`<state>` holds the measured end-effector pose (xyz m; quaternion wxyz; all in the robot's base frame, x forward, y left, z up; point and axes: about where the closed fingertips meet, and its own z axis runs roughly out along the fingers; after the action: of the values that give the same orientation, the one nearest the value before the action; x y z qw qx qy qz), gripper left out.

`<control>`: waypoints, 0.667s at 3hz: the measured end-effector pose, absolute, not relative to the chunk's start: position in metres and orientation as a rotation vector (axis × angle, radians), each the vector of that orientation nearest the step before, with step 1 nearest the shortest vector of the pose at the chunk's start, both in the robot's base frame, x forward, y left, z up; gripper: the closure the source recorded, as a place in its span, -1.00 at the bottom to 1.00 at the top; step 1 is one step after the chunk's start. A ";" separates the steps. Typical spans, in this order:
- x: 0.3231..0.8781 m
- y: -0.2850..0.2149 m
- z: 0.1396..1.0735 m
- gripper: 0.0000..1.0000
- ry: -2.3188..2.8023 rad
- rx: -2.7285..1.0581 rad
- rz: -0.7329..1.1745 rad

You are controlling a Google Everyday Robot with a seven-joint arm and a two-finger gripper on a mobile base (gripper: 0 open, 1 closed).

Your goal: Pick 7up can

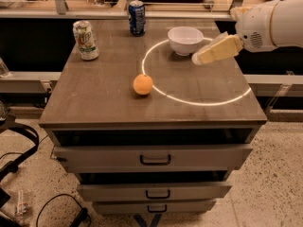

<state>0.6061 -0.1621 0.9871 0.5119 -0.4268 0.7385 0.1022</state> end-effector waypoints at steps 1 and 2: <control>0.606 -0.163 0.987 -1.00 1.778 -1.027 0.242; 0.606 -0.157 0.986 -1.00 1.769 -1.025 0.263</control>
Offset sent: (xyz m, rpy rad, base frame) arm 0.0003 0.0069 -0.0048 0.0363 0.0030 0.0146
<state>0.6058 -0.1571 0.9859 0.5144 -0.4265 0.7359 0.1094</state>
